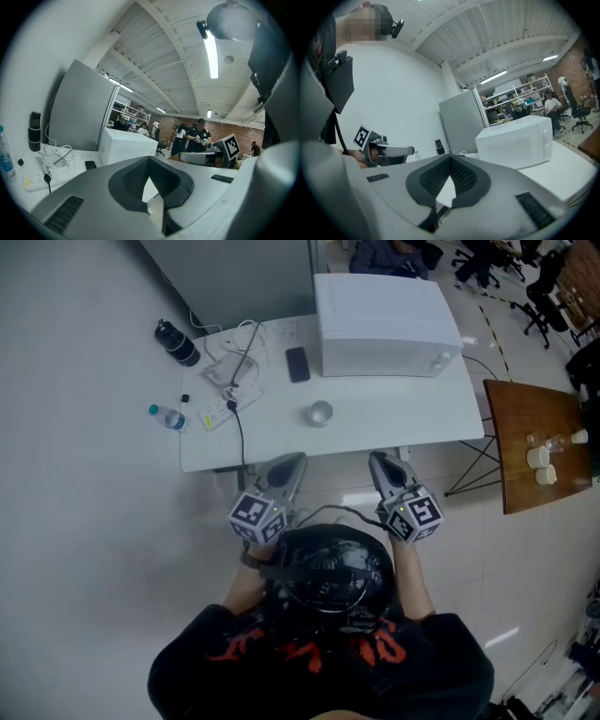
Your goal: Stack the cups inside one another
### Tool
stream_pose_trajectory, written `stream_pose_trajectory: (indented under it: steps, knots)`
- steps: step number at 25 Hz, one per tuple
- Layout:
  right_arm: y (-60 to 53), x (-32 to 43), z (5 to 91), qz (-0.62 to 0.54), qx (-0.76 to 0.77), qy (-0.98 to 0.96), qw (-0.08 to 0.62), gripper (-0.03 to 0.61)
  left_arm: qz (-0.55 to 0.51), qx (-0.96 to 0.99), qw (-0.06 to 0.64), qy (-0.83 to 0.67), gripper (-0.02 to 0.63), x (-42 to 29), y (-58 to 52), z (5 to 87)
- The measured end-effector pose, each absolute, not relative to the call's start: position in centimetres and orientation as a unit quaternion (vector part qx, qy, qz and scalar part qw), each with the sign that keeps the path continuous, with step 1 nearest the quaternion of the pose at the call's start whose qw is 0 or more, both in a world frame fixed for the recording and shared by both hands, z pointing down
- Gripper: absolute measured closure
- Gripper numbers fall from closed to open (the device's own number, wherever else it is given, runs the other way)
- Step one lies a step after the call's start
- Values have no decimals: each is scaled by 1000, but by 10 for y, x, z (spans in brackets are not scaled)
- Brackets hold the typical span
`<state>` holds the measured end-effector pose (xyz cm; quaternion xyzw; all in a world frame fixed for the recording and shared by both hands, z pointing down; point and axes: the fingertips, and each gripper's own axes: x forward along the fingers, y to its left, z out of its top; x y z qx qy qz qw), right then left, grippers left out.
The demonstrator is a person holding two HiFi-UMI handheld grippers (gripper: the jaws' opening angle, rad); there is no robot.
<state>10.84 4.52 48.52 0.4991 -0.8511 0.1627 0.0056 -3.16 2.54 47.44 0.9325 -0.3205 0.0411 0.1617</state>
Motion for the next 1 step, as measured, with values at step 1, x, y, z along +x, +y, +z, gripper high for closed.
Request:
stream_pose_trajectory:
  steps: [1]
  knots:
    - [46, 108, 487, 166, 501, -850, 4, 575, 42, 933, 165, -318, 614, -32, 26, 476]
